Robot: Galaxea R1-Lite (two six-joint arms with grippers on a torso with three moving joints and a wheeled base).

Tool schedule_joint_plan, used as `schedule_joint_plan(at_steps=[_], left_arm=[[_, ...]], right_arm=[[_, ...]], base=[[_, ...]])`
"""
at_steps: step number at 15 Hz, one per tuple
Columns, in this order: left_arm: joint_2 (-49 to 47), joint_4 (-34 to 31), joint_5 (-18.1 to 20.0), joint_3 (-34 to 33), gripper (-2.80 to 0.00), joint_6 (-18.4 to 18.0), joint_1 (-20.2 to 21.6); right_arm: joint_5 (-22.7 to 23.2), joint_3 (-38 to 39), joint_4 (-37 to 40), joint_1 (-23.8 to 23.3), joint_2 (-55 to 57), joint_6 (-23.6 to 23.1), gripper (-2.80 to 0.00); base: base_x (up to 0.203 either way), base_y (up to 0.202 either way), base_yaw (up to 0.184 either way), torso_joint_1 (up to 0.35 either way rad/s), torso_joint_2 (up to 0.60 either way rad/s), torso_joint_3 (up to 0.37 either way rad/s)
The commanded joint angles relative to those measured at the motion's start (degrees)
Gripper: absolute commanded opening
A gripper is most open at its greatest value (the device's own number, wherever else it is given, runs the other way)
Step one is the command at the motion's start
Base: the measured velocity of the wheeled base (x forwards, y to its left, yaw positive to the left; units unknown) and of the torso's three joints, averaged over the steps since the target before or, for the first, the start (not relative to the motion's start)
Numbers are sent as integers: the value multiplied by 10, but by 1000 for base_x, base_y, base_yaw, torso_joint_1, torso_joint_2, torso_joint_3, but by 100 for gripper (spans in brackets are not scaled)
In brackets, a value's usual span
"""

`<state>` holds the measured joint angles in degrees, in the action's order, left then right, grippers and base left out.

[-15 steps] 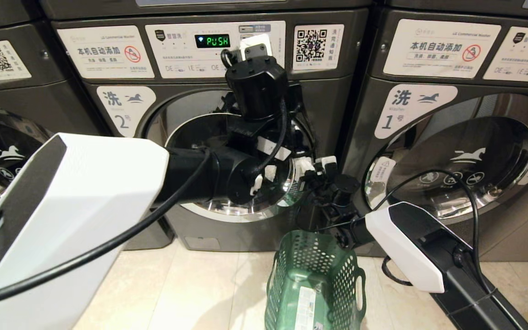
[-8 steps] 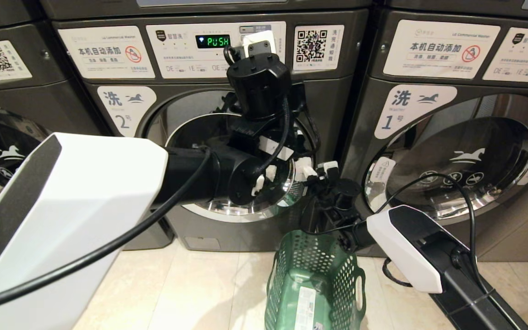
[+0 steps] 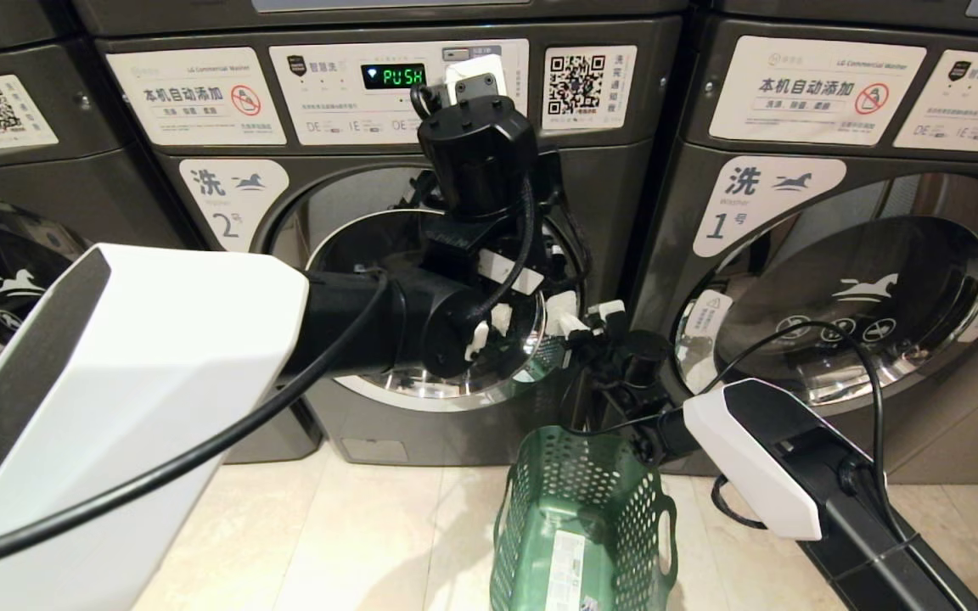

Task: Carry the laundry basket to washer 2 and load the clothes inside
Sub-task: Press the washing machine switch

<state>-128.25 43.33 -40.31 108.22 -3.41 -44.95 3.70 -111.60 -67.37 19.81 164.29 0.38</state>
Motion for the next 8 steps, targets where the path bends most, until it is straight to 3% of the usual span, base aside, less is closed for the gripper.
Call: schedule_joint_plan(at_steps=[1, 8], left_arm=[[-1, 3, -2, 2, -280, 0, -1], [11, 4, -18, 4, -280, 1, -2]], right_arm=[[9, 0, -3, 1, -11, 0, -280], [6, -1, 29, 8, -23, 0, -280]], base=[[0, 0, 0, 0, 0, 0], [0, 0, 0, 0, 0, 0]])
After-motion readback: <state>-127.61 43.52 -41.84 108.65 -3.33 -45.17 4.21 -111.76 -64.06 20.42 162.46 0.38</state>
